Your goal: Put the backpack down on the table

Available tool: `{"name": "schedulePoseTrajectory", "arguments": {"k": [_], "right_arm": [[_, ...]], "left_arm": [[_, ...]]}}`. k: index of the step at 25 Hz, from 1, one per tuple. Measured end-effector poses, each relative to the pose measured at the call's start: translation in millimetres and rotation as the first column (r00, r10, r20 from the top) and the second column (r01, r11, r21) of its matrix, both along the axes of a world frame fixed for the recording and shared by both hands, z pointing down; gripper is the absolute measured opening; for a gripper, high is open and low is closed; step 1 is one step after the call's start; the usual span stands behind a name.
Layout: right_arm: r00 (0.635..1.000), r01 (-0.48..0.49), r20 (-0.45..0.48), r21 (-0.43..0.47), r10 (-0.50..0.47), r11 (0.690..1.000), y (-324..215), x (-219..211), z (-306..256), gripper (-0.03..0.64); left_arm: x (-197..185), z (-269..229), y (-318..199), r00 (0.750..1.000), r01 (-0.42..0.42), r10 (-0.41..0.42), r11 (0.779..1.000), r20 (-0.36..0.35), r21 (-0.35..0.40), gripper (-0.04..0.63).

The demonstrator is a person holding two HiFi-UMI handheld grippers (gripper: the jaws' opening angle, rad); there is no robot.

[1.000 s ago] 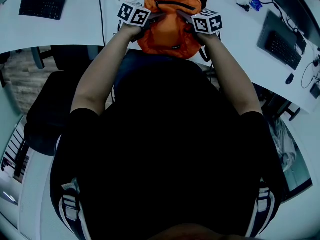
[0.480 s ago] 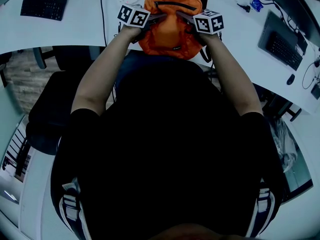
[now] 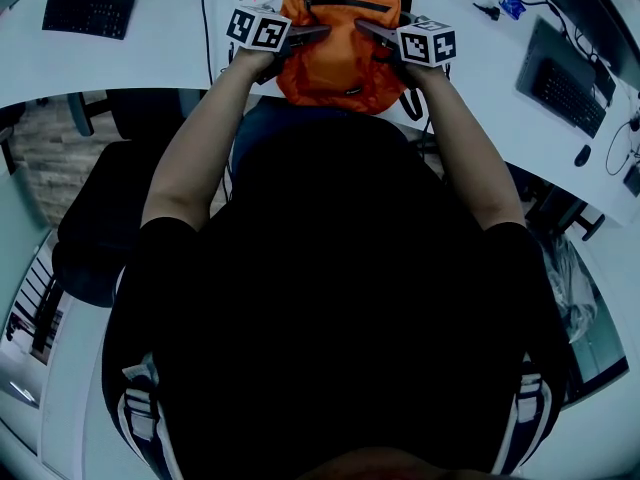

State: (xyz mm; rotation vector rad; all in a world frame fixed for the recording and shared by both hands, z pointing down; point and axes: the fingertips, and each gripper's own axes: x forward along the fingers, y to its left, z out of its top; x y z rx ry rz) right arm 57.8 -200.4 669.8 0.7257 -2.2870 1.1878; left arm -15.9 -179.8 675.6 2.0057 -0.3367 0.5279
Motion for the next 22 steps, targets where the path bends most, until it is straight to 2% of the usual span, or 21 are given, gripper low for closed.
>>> {"name": "schedulePoseTrajectory", "arguments": {"k": [15,22], "right_arm": [[0.999,-0.049,-0.018,0.052,0.050,0.997,-3.1,26.8,-22.2,0.268],[0.997,-0.076,-0.013,0.076,0.077,0.994,1.6,40.2,-36.8,0.270]], "left_arm": [[-42.6,-7.0,-1.7,0.994,0.099,-0.100,0.995,0.055,0.021,0.245],[-65.3,-15.9,-1.5,0.981,0.175,-0.179,0.983,0.076,0.056,0.252]]}}
